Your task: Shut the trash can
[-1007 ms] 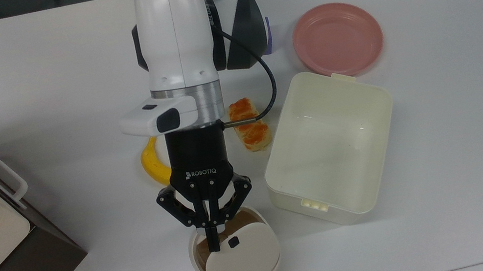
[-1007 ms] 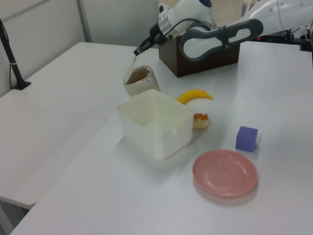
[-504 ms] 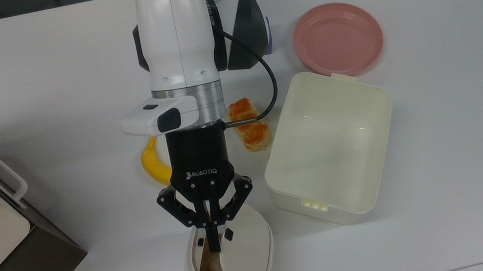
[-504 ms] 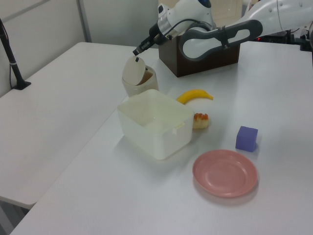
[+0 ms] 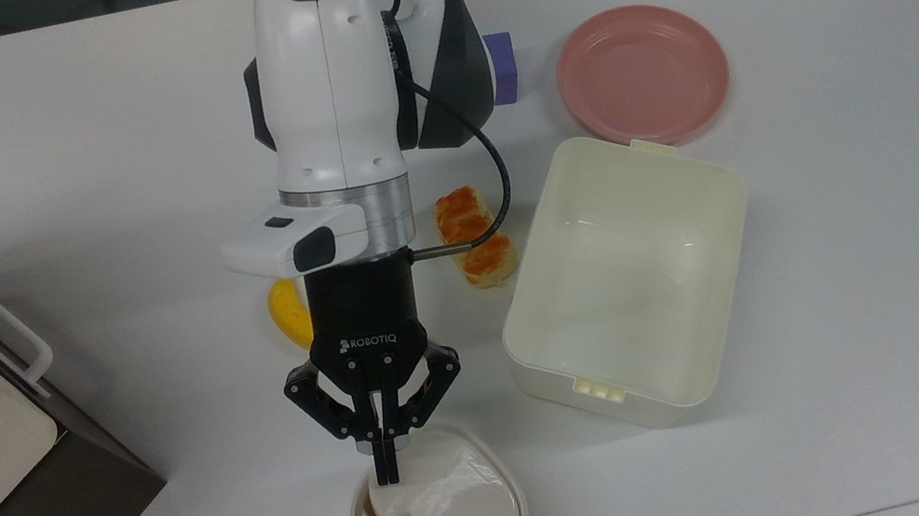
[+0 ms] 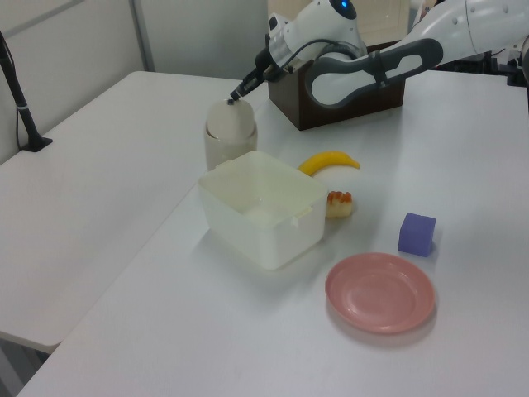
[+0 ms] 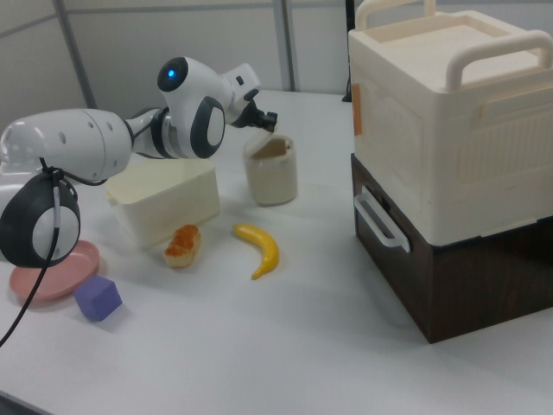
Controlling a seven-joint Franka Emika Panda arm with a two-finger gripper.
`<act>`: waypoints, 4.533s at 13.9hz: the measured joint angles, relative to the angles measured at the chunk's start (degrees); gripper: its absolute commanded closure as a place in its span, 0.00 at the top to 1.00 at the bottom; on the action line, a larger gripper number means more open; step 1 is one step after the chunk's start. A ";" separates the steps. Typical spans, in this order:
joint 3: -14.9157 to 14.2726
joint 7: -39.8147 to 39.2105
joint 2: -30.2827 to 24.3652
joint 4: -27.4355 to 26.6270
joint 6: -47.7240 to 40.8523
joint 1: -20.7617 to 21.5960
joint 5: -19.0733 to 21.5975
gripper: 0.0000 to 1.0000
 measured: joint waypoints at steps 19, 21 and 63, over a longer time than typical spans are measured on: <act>-0.04 1.78 1.32 -0.64 1.96 -0.12 -0.13 0.05; -0.05 1.85 2.52 -0.58 3.45 -0.29 -0.13 0.05; -0.84 13.04 7.24 2.29 7.05 -0.31 -11.45 0.06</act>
